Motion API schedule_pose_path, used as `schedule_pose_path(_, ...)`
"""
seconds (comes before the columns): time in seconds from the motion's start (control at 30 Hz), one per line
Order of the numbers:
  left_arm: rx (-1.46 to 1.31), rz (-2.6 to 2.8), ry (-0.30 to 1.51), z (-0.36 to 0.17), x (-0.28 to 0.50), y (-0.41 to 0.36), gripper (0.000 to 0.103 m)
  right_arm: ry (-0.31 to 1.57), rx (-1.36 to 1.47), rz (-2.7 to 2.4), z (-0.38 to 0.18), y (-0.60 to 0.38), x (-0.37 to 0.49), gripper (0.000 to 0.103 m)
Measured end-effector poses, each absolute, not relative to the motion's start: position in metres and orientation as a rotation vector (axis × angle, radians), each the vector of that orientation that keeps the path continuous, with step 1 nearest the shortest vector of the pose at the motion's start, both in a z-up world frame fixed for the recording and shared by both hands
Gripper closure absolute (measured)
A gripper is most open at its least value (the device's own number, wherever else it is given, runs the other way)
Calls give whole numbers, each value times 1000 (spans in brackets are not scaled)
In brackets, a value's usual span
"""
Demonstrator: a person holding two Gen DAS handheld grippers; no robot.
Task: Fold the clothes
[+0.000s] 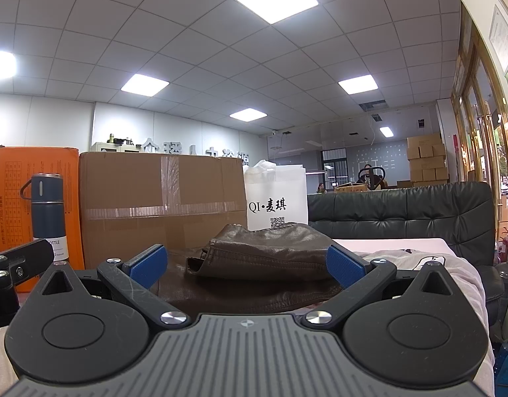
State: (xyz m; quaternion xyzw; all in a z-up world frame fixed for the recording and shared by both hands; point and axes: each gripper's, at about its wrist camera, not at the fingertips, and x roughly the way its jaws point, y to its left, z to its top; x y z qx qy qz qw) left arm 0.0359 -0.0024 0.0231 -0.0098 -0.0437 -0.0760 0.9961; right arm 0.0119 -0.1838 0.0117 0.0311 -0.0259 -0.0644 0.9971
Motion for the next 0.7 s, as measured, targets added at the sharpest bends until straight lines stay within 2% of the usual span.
schedule_pose_path(0.7, -29, -151, -86, 23, 36, 0, 0, -51, 66, -129, 11, -184, 13, 0)
